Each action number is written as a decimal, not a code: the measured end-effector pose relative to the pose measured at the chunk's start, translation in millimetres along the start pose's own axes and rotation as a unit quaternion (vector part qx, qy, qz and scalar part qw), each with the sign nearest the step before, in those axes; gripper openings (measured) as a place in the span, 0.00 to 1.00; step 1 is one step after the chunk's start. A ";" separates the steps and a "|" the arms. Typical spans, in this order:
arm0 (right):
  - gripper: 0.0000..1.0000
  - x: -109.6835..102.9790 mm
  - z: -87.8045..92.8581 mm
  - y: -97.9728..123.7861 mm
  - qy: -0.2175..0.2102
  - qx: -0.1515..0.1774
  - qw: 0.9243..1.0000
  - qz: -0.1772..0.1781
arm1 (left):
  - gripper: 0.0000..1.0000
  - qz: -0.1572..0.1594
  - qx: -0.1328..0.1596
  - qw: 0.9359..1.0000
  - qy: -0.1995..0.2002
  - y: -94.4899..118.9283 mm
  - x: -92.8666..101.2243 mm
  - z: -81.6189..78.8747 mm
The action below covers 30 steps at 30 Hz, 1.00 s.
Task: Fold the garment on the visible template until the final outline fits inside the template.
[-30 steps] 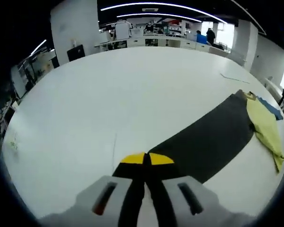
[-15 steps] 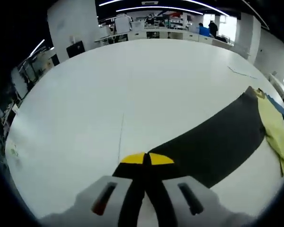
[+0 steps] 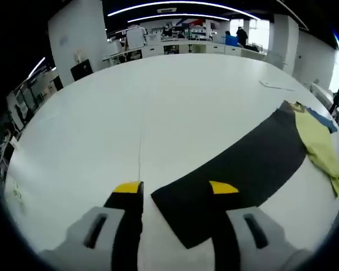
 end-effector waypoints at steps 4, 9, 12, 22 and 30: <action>0.99 -1.6 -2.9 -0.5 0.002 0.005 1.000 -0.004 | 0.70 0.036 0.024 0.999 0.012 8.8 14.9 -3.1; 1.00 -4.1 -7.1 0.0 0.007 0.013 1.000 -0.008 | 0.82 0.113 0.046 0.992 0.036 22.0 41.6 -4.0; 1.00 -6.0 -8.4 1.3 0.009 0.017 1.000 -0.010 | 0.90 0.153 0.059 0.986 0.038 31.3 57.4 -5.2; 1.00 -16.3 -7.4 9.9 0.018 0.023 0.999 -0.013 | 0.99 0.237 0.049 0.970 0.024 54.9 105.4 5.3; 0.96 -23.9 -3.9 16.9 0.015 0.024 0.999 -0.017 | 0.99 0.279 0.055 0.958 0.023 69.1 136.8 11.0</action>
Point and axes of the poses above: the point that each gripper's makers call its tool centre point, and the gripper's own axes: y roughly backward along the fingers, x roughly to its right, z roughly out of its underside, the point moved 8 cm from there along y, roughly backward along the fingers, and after that the axes turned 14 degrees about y, right-handed, at the moved point
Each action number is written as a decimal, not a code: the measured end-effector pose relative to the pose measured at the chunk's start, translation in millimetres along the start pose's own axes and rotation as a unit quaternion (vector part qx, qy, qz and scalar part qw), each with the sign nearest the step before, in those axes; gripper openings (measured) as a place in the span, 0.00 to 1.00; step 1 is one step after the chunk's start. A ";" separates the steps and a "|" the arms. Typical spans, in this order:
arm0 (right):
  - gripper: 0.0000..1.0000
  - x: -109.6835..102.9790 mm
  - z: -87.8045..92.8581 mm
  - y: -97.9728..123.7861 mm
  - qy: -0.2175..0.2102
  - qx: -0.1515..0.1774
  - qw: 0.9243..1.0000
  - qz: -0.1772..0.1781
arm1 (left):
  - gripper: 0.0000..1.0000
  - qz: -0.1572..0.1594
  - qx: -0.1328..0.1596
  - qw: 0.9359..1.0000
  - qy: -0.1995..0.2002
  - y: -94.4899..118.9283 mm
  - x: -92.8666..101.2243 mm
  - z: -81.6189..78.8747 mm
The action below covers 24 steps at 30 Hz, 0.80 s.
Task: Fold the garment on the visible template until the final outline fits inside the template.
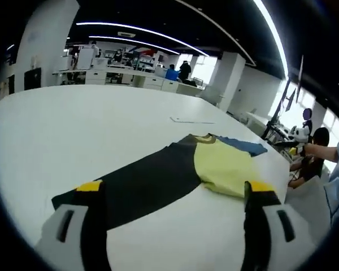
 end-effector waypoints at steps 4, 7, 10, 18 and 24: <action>0.94 -2.6 0.1 4.9 0.004 0.000 1.000 0.001 | 0.99 0.024 -0.002 1.000 -0.010 -1.8 22.0 4.6; 0.91 -3.6 0.3 7.1 0.004 0.001 1.000 0.002 | 0.99 0.038 -0.005 0.999 -0.017 -3.8 36.6 8.8; 0.88 -8.4 0.8 9.1 0.009 0.003 1.000 0.000 | 0.97 0.034 -0.011 0.999 -0.031 -5.8 51.3 20.8; 0.82 -21.1 3.7 9.5 0.013 0.005 1.000 -0.010 | 0.94 0.063 -0.002 0.998 -0.013 -4.3 84.9 55.6; 0.78 -28.9 2.9 5.8 0.020 0.002 1.000 -0.022 | 0.93 0.069 -0.003 0.998 -0.003 5.8 110.2 73.6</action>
Point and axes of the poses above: the point that each gripper's makers call its tool centre point, and the gripper's own axes: y roughly backward along the fingers, x roughly to its right, z roughly out of its underside, the point moved 8 cm from there along y, roughly backward along the fingers, and after that the axes turned 14 degrees about y, right-handed, at the moved point
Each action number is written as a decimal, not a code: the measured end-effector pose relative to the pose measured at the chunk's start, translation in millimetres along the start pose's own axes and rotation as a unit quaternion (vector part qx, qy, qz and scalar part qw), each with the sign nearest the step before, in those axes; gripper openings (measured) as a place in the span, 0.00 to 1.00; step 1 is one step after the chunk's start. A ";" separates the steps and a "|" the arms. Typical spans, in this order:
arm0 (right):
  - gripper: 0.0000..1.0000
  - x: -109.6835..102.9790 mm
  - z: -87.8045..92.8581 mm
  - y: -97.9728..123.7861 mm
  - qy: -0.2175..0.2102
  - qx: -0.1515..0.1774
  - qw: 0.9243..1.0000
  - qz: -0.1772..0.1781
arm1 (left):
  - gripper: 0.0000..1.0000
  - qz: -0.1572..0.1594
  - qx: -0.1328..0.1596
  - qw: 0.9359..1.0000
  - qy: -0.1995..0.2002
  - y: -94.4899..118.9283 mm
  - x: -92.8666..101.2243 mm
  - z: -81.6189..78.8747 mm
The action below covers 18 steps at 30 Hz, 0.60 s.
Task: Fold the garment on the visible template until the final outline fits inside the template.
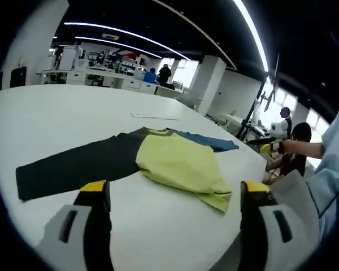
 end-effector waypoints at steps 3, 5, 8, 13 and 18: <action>0.76 -7.2 -5.0 -4.4 0.006 0.010 1.000 -0.009 | 0.92 0.002 0.004 1.000 0.005 2.7 5.6 2.9; 0.75 -12.4 -7.2 -8.9 0.012 0.007 1.000 -0.016 | 0.91 0.004 0.004 1.000 0.006 3.4 9.8 4.9; 0.72 -23.3 -10.1 -14.3 0.036 0.001 0.999 -0.029 | 0.91 0.010 0.002 1.000 0.003 3.6 16.3 7.3; 0.69 -45.5 -14.0 -27.6 0.079 -0.009 0.995 -0.061 | 0.90 0.017 0.010 1.000 0.005 4.0 24.1 10.5; 0.65 -66.3 -16.9 -45.6 0.119 -0.015 0.988 -0.097 | 0.89 0.020 0.003 1.000 -0.006 7.4 30.8 13.9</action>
Point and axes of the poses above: the point that each gripper's makers call its tool centre point, and the gripper's own axes: y roughly backward along the fingers, x roughly to its right, z roughly out of its underside, the point moved 8 cm from there along y, roughly backward along the fingers, and after that the axes turned 14 degrees about y, right-handed, at the moved point
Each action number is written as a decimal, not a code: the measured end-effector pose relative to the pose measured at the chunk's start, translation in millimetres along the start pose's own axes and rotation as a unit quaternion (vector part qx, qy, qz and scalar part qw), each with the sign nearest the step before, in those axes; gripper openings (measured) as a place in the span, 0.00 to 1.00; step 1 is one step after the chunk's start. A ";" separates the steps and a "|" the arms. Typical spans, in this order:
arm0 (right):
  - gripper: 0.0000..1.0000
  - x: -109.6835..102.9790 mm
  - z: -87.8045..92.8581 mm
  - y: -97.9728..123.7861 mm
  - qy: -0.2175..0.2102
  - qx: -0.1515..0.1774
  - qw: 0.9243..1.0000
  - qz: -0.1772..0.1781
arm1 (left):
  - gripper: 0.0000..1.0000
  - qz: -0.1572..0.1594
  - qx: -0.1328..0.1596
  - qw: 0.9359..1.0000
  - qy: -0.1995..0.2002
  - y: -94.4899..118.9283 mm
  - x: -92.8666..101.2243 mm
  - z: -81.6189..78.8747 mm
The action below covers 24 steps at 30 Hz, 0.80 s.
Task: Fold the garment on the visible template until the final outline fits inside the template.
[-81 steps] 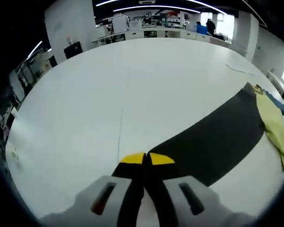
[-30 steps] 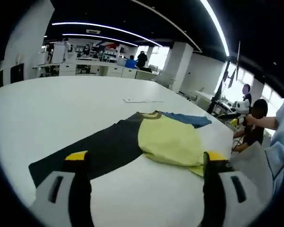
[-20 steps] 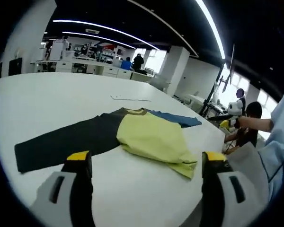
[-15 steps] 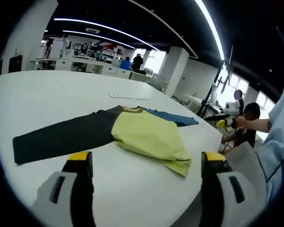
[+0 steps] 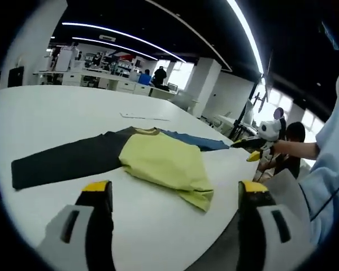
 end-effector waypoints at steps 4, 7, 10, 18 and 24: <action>0.61 -9.8 -6.2 -16.7 0.031 -0.007 0.999 -0.032 | 0.87 -0.003 0.007 1.000 -0.005 5.1 3.8 0.1; 0.54 -20.5 -11.2 -35.4 0.070 -0.017 0.996 -0.053 | 0.87 -0.005 0.015 1.000 -0.003 6.9 7.1 1.4; 0.52 -30.7 -14.7 -51.6 0.082 -0.018 0.994 -0.077 | 0.87 -0.013 0.025 1.000 0.000 7.0 9.1 4.7; 0.37 -69.3 -20.1 -102.2 0.203 -0.052 0.971 -0.113 | 0.86 -0.021 0.038 0.999 0.006 10.0 14.5 12.9; 0.30 -73.8 -18.7 -122.2 0.259 -0.072 0.955 -0.126 | 0.84 -0.024 0.046 0.999 0.006 13.7 18.2 15.0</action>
Point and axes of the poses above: the point that each gripper's makers call its tool centre point, and the gripper's own axes: y roughly backward along the fingers, x roughly to its right, z roughly out of its underside, the point moved 8 cm from there along y, roughly backward along the fingers, and after that the axes turned 14 degrees about y, right-handed, at the moved point
